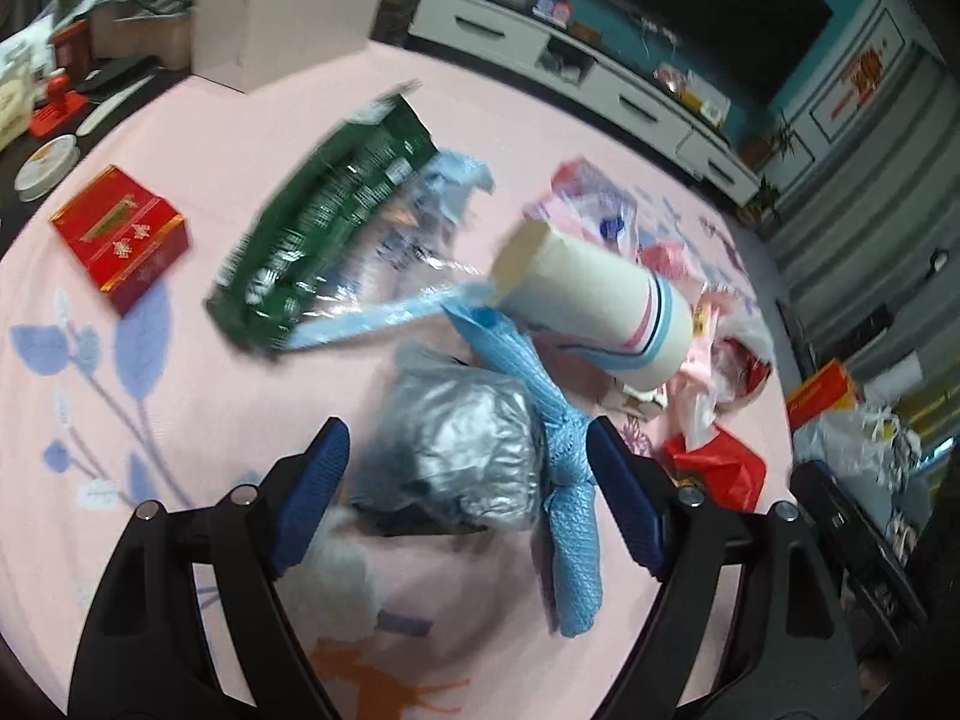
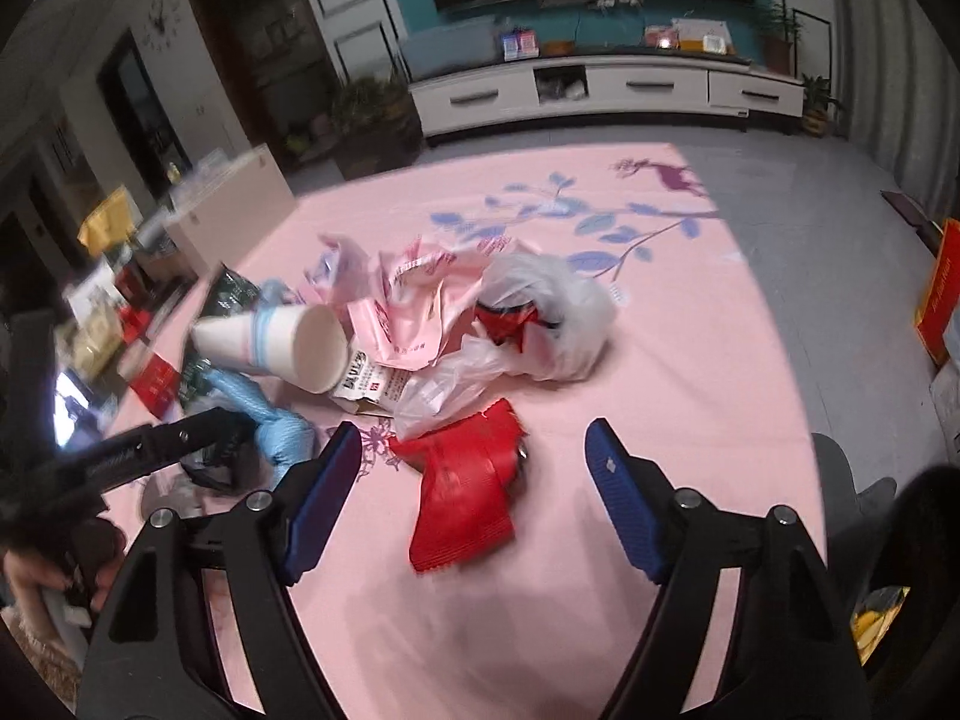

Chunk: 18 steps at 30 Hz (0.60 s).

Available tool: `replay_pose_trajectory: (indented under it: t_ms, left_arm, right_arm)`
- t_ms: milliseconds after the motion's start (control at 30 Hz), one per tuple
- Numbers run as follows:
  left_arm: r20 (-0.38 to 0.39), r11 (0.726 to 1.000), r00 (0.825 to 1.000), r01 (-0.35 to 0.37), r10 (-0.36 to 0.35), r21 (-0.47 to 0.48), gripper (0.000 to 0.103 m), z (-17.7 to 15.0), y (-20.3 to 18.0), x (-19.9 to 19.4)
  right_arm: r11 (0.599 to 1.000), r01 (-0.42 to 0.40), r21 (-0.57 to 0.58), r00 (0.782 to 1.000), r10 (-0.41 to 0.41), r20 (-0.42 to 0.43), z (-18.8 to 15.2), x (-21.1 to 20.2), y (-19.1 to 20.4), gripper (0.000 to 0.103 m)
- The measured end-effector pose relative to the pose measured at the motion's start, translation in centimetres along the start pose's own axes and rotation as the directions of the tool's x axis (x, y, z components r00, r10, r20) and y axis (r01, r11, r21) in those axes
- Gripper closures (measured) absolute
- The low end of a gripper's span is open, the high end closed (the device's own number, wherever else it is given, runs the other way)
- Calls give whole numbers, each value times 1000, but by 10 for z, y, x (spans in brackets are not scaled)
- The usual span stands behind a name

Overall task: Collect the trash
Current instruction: 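Grasp the foil-wrapped bundle with the left gripper while the right gripper grasps the red wrapper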

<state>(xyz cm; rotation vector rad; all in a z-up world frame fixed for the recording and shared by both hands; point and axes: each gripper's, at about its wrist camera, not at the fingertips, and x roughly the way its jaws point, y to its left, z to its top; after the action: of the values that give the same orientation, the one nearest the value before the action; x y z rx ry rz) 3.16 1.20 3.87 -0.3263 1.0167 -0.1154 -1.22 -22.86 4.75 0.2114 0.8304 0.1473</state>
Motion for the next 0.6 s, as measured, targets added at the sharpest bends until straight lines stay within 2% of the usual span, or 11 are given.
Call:
replay_pose_trajectory:
  t_ms: [67,100,200,233,300,433,600]
  left_arm:
    - [-4,999,999,-32,32,19,29,0,-3,7]
    - [-10,999,999,-43,43,22,41,1,-3,10]
    - [-15,999,999,-45,45,12,46,1,-2,13]
    - [-11,999,999,-43,43,8,47,1,-2,11]
    - [7,1000,1000,-26,26,-4,48,0,-1,4]
    - [69,999,998,15,-13,-38,48,-7,0,-22]
    - [176,993,980,100,-89,-59,48,-13,-3,-68]
  right_arm:
    - [1000,1,-14,999,-2,-36,0,18,5,26]
    - [1000,6,-20,998,-7,-58,-3,27,6,26]
    - [998,42,-36,997,-44,-67,-13,41,8,37]
    - [996,58,-61,996,-62,-63,-16,43,11,40]
    - [994,71,-85,994,-77,-76,-19,46,13,59]
    - [996,51,-72,996,-57,-72,-23,40,14,66]
    - [998,34,-60,999,-35,-15,-25,11,15,68]
